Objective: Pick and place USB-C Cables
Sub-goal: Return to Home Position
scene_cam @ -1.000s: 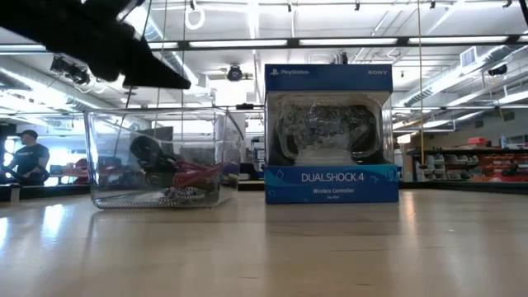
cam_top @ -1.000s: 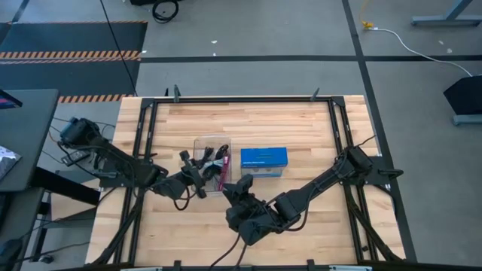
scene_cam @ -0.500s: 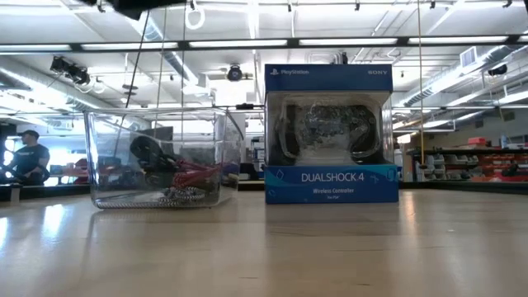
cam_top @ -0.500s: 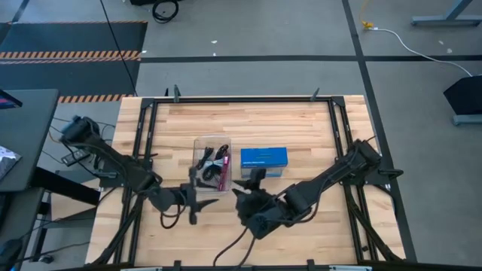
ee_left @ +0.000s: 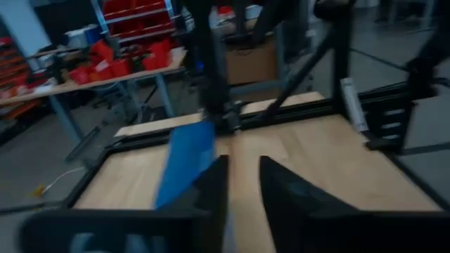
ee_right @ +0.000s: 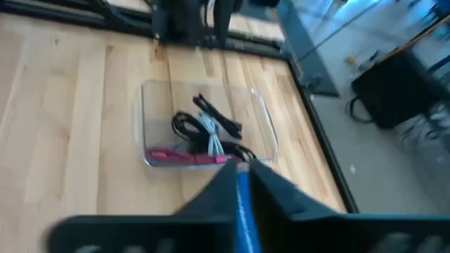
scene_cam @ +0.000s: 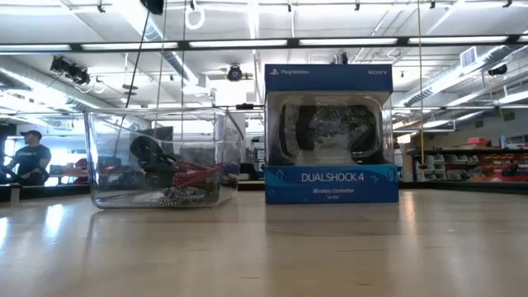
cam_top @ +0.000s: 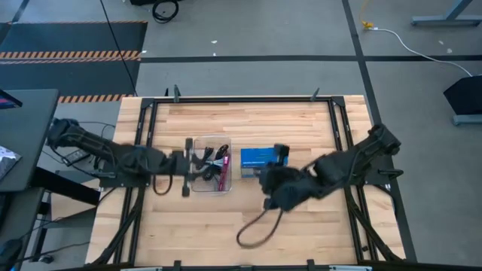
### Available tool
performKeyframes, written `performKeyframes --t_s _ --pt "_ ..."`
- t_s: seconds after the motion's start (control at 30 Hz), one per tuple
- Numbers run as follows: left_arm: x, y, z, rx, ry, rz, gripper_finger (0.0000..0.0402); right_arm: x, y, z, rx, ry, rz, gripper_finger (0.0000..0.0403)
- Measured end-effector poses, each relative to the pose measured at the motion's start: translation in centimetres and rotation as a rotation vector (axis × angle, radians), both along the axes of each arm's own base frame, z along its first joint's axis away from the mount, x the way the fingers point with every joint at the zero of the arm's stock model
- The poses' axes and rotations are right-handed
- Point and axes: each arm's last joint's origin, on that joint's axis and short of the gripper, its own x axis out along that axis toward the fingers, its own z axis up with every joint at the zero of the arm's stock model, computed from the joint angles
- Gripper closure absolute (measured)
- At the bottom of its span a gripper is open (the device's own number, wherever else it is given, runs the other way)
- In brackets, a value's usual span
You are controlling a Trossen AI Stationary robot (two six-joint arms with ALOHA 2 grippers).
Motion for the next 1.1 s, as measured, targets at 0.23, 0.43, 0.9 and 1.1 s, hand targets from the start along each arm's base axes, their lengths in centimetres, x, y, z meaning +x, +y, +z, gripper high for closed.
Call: performKeyframes --t_s 0.23,0.43,0.9,1.1 --pt "-1.0 3.6 0.7 -0.029 0.014 0.072 0.0391 -0.7 -4.6 1.5 0.109 0.055 -0.016 0.0397" --pt "-1.0 5.0 0.7 -0.034 0.018 0.101 0.0397 0.5 -8.2 0.8 0.205 -0.02 0.058 0.0399" --pt "-1.3 7.1 0.1 -0.019 0.071 0.14 0.0397 -1.8 -17.5 -5.4 0.338 -0.447 0.246 0.0402" --pt "-3.5 8.6 -1.0 -0.031 -0.021 0.161 0.0397 -7.8 -18.3 -7.9 0.335 -0.663 0.239 0.0402"
